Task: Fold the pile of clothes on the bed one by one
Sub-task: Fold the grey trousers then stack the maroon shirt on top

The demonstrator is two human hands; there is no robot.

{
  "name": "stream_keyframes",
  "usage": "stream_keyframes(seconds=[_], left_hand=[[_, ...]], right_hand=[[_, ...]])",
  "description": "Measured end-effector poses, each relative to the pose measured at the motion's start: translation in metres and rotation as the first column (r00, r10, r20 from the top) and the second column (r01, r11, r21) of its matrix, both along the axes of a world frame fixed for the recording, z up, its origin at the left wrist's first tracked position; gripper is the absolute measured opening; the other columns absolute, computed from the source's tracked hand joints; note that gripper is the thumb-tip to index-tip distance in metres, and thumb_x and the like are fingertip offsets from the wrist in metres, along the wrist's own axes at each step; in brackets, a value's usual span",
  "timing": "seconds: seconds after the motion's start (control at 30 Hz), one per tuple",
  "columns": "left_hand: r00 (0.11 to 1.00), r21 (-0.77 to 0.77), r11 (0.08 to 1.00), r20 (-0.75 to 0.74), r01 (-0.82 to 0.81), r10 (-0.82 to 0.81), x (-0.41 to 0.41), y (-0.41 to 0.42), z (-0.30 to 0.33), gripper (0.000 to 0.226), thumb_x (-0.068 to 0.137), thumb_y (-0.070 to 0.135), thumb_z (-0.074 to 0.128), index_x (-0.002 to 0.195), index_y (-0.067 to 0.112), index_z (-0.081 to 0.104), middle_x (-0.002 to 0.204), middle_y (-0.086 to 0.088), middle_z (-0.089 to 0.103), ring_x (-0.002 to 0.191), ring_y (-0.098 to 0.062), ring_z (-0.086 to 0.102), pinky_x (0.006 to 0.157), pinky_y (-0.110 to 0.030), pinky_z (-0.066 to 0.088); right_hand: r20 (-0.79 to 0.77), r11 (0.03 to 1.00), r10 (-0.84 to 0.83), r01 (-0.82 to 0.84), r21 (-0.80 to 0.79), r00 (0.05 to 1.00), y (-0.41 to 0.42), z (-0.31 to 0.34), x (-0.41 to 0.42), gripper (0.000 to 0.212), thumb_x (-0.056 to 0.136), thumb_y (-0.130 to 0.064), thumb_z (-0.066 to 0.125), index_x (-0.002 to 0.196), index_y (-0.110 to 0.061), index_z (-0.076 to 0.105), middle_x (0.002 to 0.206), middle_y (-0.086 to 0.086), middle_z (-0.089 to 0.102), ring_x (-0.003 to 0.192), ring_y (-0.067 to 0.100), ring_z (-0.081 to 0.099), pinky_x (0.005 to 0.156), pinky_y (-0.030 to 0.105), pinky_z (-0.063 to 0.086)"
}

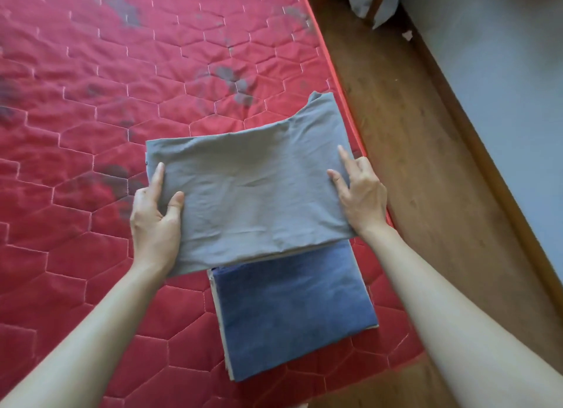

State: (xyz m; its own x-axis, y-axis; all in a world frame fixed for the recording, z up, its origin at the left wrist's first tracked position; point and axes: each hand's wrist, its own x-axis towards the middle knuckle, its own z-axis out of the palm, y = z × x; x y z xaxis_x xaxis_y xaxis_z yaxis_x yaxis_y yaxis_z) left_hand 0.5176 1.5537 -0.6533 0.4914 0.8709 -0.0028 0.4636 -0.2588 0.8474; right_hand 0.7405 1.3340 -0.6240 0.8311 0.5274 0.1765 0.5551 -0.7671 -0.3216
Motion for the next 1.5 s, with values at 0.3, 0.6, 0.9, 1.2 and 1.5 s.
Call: stream_keyframes(seconds=[0.3,0.6,0.9,1.2,1.5], left_hand=[[0.991,0.058,0.992,-0.067,-0.112,0.115,0.033,-0.003,0.001,0.056,0.095,0.017,0.058,0.146,0.029,0.039,0.1,-0.013,0.046,0.085,-0.015,0.044,0.079,-0.014,0.03],[0.979,0.018,0.986,-0.115,-0.166,0.167,0.002,-0.079,-0.003,0.057,0.095,0.019,0.058,0.145,0.036,0.038,0.104,-0.012,0.05,0.089,-0.017,0.049,0.077,0.001,0.031],[0.981,-0.05,0.987,-0.13,-0.153,0.146,-0.054,-0.153,-0.034,0.058,0.094,0.021,0.059,0.143,0.042,0.038,0.109,-0.01,0.051,0.091,-0.009,0.05,0.08,0.003,0.031],[0.982,-0.077,0.992,-0.167,-0.098,0.084,-0.081,-0.17,-0.052,0.057,0.094,0.021,0.058,0.144,0.039,0.038,0.112,-0.01,0.051,0.091,-0.008,0.047,0.081,0.003,0.031],[0.972,-0.078,0.993,-0.226,-0.084,0.065,-0.079,-0.178,-0.064,0.057,0.095,0.016,0.057,0.147,0.03,0.037,0.106,-0.013,0.049,0.089,-0.02,0.048,0.079,-0.016,0.031]], right_hand=[[-0.055,0.988,0.103,-0.096,0.117,0.993,0.022,-0.034,0.05,0.05,0.096,-0.03,0.058,0.142,-0.014,0.047,0.098,0.018,0.053,0.078,0.036,0.056,0.064,0.041,0.044],[-0.062,0.968,0.188,-0.174,0.18,0.98,-0.044,-0.047,0.037,0.048,0.091,-0.022,0.065,0.136,-0.009,0.054,0.086,0.016,0.053,0.065,0.018,0.043,0.058,0.028,0.035],[-0.068,0.97,0.206,-0.195,0.148,0.976,-0.124,-0.069,-0.013,0.049,0.089,-0.02,0.067,0.135,-0.007,0.055,0.083,0.013,0.052,0.062,0.014,0.042,0.055,0.026,0.035],[-0.117,0.984,0.129,-0.113,0.135,0.985,-0.158,-0.092,-0.058,0.047,0.09,-0.02,0.066,0.134,-0.006,0.055,0.084,0.015,0.053,0.059,0.021,0.045,0.05,0.031,0.039],[-0.212,0.996,0.05,-0.034,0.079,0.976,-0.171,-0.114,-0.071,0.048,0.093,-0.023,0.062,0.138,-0.008,0.051,0.087,0.016,0.053,0.064,0.019,0.043,0.052,0.034,0.043]])
